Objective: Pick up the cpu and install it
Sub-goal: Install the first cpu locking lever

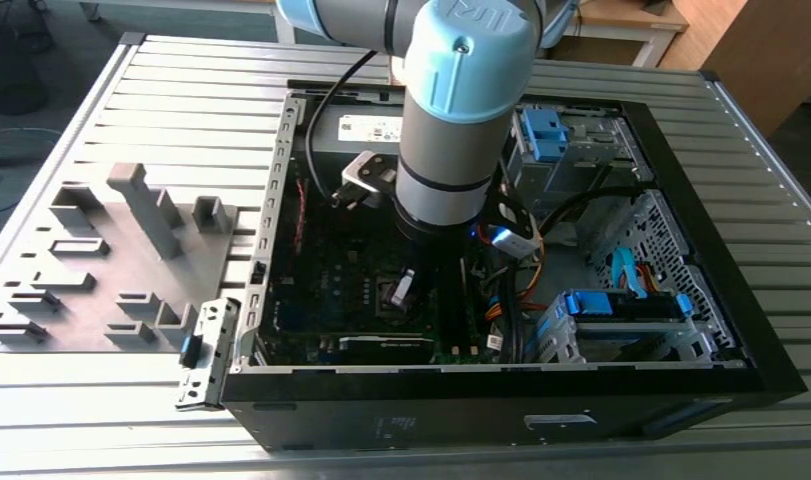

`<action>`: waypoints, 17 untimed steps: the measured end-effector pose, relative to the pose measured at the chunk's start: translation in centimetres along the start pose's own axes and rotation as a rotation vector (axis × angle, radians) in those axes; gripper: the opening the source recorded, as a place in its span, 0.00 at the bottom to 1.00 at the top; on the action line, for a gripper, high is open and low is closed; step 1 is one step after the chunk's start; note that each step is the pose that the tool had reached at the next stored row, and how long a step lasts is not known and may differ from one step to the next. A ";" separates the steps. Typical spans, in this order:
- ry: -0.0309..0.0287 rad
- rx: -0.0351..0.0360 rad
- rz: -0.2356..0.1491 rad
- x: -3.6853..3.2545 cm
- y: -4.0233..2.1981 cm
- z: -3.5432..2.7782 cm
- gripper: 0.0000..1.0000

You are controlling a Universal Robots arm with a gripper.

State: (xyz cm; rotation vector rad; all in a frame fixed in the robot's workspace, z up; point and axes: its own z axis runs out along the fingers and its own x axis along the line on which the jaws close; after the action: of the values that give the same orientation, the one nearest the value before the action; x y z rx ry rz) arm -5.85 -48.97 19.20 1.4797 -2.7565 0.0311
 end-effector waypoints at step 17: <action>-0.0080 -0.0055 0.000 0.02 -0.01 -0.98 0.12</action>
State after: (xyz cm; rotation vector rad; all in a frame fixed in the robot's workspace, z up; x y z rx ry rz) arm -5.85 -48.97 20.18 1.4817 -2.7606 0.0176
